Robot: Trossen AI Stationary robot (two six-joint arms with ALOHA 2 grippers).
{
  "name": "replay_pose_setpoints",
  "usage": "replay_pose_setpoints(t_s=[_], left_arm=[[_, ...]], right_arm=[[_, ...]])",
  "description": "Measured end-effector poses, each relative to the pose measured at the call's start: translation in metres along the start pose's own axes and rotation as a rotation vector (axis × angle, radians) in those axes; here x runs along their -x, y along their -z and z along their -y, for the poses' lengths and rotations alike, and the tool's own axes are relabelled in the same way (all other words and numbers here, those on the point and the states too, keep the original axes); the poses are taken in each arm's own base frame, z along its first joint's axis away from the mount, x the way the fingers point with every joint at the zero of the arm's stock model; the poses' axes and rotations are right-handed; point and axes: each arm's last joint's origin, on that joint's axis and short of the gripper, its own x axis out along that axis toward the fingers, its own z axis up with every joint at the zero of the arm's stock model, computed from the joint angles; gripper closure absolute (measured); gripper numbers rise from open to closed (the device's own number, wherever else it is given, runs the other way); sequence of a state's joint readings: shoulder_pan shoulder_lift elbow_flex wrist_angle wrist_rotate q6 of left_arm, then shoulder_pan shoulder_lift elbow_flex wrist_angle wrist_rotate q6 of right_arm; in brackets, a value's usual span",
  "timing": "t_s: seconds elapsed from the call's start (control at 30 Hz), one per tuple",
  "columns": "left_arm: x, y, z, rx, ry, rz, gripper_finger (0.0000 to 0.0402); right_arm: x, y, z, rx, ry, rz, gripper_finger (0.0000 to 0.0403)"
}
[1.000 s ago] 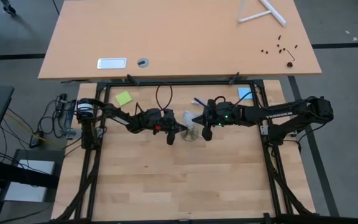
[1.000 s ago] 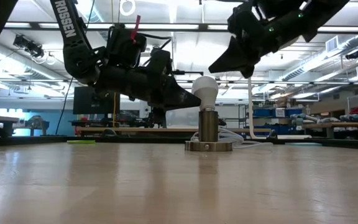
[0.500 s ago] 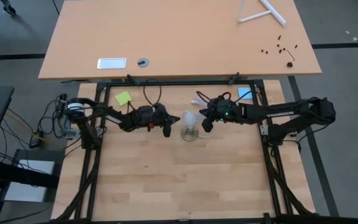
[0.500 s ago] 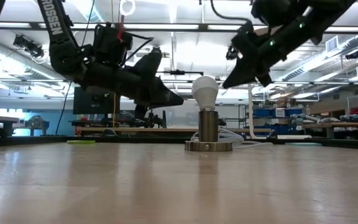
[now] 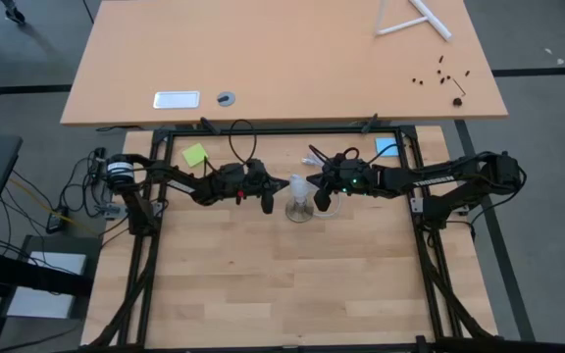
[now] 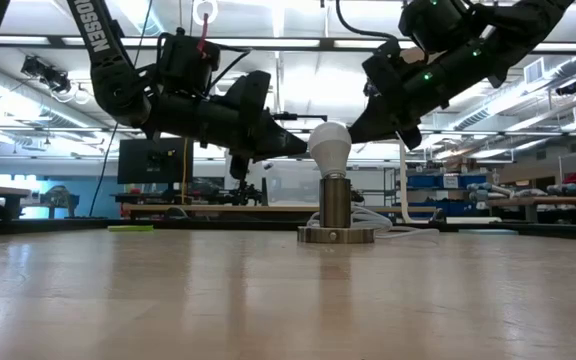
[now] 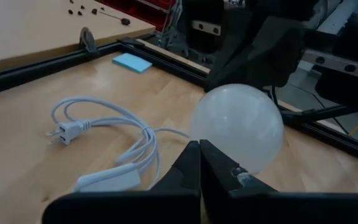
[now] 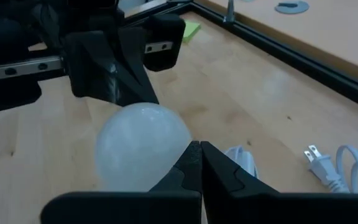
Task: Screw lightbulb
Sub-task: Insert the lightbulb into the lamp
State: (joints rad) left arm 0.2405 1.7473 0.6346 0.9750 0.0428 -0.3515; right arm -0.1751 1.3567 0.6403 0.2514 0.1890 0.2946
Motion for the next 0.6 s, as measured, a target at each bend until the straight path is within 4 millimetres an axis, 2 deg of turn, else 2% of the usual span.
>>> replay_pose_setpoints(t_s=[0.3,0.6], left_arm=[[-0.0001,-0.0027,0.0019,-0.002,0.040,0.020,0.0401],[-0.0036,-0.0060,0.0088,-0.012,0.083,0.024,0.0401]], right_arm=[[0.0019,0.0022,-0.0092,0.034,-0.034,-0.002,0.0393],[0.0021,0.0024,-0.0100,0.051,-0.037,-0.001,0.0392]])
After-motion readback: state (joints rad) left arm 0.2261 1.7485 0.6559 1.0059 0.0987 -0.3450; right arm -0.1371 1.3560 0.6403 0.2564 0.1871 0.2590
